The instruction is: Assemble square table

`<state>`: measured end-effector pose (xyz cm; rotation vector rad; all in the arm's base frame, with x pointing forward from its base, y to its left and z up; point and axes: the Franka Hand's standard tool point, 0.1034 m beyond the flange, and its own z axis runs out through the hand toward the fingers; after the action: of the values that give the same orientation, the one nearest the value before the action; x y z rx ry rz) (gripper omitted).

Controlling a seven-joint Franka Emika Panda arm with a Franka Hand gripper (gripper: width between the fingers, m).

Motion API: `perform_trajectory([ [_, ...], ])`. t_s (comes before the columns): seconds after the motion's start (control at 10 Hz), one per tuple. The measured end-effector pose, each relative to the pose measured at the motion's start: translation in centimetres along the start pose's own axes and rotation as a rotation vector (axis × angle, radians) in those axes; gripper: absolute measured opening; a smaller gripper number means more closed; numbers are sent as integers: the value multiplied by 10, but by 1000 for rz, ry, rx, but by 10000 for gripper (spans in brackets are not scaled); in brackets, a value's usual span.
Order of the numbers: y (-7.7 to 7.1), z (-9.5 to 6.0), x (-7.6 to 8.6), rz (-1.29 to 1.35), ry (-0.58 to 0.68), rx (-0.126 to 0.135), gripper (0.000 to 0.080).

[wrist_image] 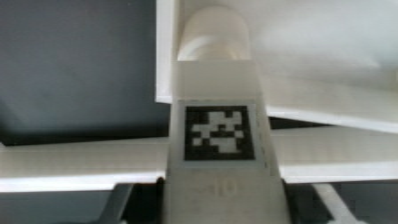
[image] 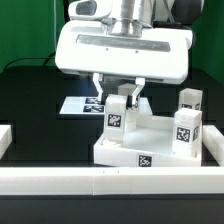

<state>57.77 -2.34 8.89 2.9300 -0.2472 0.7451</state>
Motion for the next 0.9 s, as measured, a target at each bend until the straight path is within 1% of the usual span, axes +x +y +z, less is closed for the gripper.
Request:
perform_trajectory([
  [0.2, -1, 2, 4, -11, 56, -6, 287],
  [0.5, -1, 3, 5, -15, 65, -8, 288],
  [0.6, -1, 3, 5, -16, 66, -8, 496],
  [0.7, -1, 0, 9, -15, 56, -3, 496],
  [0.8, 0, -5, 15, -14, 51, 3, 618],
  [0.9, 4, -10, 20, -21, 50, 5, 618],
])
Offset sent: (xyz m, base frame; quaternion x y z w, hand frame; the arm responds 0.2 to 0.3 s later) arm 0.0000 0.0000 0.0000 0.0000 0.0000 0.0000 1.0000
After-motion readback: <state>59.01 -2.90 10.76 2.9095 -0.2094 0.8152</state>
